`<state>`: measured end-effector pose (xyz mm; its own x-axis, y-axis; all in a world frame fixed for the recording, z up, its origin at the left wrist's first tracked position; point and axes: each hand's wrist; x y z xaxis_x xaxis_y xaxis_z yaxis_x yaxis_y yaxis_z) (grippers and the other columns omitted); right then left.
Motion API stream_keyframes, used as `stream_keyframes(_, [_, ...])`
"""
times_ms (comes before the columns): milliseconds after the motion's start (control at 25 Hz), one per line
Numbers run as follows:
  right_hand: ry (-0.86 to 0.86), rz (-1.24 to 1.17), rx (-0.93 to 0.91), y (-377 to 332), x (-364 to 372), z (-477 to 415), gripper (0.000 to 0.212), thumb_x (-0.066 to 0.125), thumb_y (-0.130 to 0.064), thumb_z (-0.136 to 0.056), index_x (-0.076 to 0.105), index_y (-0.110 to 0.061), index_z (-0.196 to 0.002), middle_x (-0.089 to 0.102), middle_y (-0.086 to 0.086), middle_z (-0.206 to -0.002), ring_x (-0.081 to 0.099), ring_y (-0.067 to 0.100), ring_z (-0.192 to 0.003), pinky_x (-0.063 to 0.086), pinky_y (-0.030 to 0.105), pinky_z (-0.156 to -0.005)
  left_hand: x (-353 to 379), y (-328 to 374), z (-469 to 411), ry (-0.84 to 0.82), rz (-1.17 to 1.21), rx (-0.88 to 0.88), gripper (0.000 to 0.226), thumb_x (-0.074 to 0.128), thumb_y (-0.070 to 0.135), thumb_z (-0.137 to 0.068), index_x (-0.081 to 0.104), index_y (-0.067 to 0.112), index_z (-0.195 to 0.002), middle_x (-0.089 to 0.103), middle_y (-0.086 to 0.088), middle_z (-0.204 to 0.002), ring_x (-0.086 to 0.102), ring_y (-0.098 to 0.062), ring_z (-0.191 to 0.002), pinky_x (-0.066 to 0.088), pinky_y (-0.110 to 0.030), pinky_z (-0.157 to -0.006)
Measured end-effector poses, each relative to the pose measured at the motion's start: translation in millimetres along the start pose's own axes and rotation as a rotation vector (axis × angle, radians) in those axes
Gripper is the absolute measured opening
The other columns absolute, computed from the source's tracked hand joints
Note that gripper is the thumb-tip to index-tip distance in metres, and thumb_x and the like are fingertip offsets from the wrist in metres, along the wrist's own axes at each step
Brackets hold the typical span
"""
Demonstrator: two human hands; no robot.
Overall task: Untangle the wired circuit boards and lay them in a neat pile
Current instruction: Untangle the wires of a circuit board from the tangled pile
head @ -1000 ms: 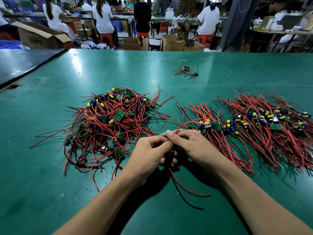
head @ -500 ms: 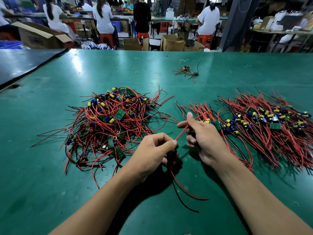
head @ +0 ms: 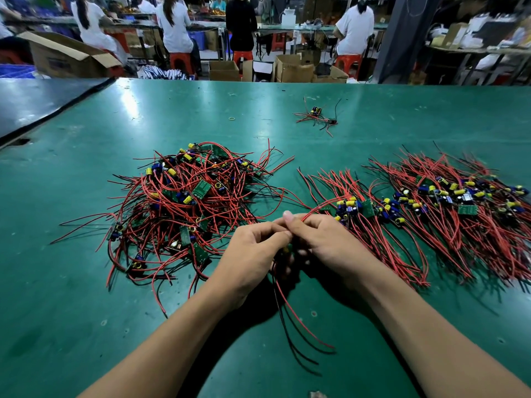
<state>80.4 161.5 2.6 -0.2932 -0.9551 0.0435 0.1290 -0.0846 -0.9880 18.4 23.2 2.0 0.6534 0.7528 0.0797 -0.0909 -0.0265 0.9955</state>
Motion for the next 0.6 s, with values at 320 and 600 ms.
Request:
stream_keyframes(320, [0.253,0.098,-0.129,2,-22,-9,0.042,0.065,-0.046,-0.093,0.075,-0.007,-0.081,0.038,0.003,-0.047,0.032,0.014,-0.035,0.026,0.017,-0.039,-4,7,1,-0.121,-0.001,-0.087,0.020,0.059,0.006,-0.092,0.066,0.006,-0.073,0.060,-0.011,-0.055,0.050,-0.017,-0.040,0.041,-0.019,-0.041])
stream_keyframes(600, [0.388,-0.281,-0.076,-9,-19,-15,0.060,0.052,-0.050,-0.099,0.065,-0.014,-0.052,0.035,-0.004,-0.048,0.026,0.007,-0.034,0.022,0.017,-0.034,-7,9,2,-0.180,-0.022,-0.065,0.019,0.061,0.008,-0.091,0.066,0.007,-0.073,0.059,-0.010,-0.056,0.049,-0.019,-0.044,0.043,-0.022,-0.044])
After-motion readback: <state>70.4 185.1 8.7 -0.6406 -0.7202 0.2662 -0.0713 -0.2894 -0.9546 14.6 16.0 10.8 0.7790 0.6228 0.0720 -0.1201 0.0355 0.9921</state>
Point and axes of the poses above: each hand's wrist, its own z-axis away from the middle knuckle, its own x-axis out of the palm, y = z × x
